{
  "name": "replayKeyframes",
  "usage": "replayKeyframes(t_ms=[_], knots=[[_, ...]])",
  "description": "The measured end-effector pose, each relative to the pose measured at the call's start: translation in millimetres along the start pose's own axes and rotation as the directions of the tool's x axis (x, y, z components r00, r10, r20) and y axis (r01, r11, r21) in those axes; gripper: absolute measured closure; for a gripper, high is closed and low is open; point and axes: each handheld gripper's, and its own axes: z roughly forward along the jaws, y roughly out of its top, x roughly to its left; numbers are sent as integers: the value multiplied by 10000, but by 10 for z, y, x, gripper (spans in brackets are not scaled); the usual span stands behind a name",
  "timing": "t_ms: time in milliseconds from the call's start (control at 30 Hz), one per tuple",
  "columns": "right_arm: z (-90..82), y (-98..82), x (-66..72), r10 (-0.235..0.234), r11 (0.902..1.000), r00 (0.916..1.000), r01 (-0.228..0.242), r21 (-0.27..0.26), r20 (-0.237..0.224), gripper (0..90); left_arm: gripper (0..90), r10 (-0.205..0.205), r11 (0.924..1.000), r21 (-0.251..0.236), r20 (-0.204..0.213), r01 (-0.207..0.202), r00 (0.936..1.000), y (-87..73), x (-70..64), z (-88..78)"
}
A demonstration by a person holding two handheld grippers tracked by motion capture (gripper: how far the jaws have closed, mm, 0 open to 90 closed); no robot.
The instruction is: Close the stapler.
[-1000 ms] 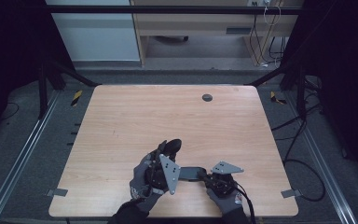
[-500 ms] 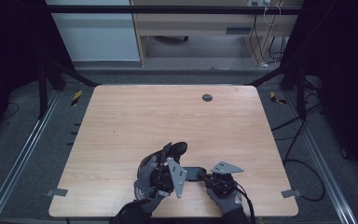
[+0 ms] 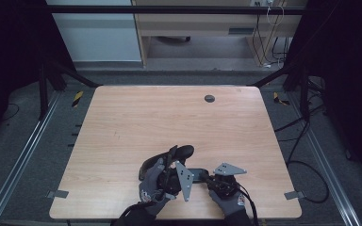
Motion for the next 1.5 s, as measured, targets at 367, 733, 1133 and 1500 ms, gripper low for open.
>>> replayKeyframes(t_ms=[367, 733, 1133, 1500], knots=[[-2, -1, 1, -35, 10000, 10000, 35, 7, 32, 900, 564, 397, 9992, 89, 151, -399, 9991, -12, -112, 26], [-10, -1, -12, -2, 10000, 10000, 2, 35, 68, 900, 546, 882, 9958, 207, 384, -890, 9954, -35, -230, 67], [-11, -3, -17, 3, 10000, 10000, -3, 22, 69, 900, 531, 1333, 9904, 279, 588, -1351, 9893, -66, -330, 98], [-13, -5, -17, -5, 10000, 10000, 5, 13, 63, 900, 513, 1781, 9829, 302, 932, -1816, 9796, -106, -413, 123]])
